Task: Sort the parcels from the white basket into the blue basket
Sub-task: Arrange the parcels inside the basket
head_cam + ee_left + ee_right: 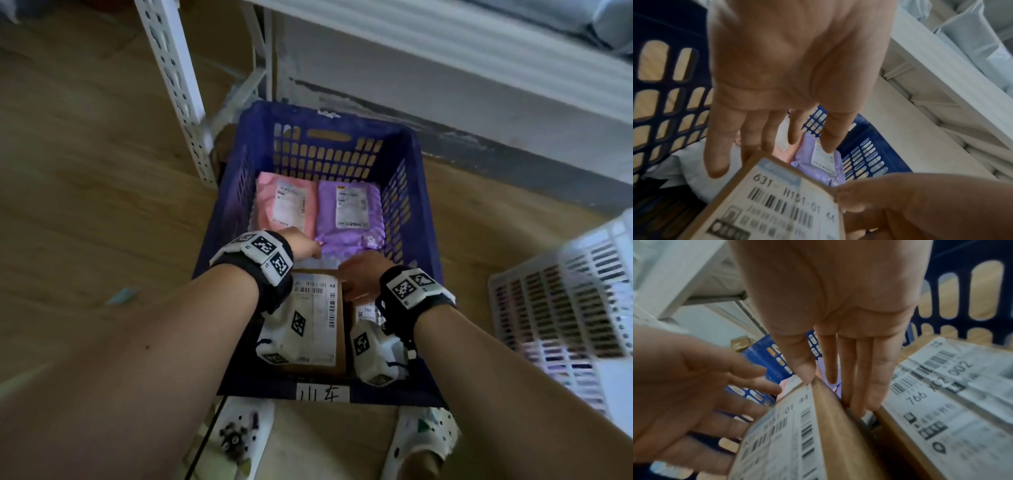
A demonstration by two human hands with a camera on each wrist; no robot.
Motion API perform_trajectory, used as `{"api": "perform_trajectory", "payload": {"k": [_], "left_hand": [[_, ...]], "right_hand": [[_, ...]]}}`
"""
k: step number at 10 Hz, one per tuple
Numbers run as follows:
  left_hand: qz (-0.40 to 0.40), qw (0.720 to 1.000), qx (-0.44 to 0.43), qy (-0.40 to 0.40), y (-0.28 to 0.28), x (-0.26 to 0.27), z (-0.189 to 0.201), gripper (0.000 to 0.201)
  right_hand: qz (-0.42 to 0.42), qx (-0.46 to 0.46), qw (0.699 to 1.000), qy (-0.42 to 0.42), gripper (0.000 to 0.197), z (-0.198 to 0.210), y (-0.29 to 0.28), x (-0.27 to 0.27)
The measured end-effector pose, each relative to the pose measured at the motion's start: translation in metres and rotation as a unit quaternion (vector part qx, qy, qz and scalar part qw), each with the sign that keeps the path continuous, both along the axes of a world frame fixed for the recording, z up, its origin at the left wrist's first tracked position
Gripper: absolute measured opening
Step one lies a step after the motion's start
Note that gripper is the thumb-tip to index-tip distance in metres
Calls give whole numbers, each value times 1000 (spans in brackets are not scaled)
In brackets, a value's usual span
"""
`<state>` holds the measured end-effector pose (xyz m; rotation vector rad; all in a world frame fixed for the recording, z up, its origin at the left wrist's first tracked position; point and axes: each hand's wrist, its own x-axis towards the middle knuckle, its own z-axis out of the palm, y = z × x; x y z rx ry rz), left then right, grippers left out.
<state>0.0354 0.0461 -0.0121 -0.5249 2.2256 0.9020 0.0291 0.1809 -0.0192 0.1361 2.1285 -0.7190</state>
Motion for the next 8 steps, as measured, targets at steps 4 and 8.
{"api": "perform_trajectory", "payload": {"k": [4,8], "left_hand": [[57,992,68,-85,-12,18,-4,30],[185,939,287,31,-18,21,75,54]], "right_hand": [[-197,-111,960,-164,21,-3,3,15],[-238,-255,936,51,22,87,38,-6]]}}
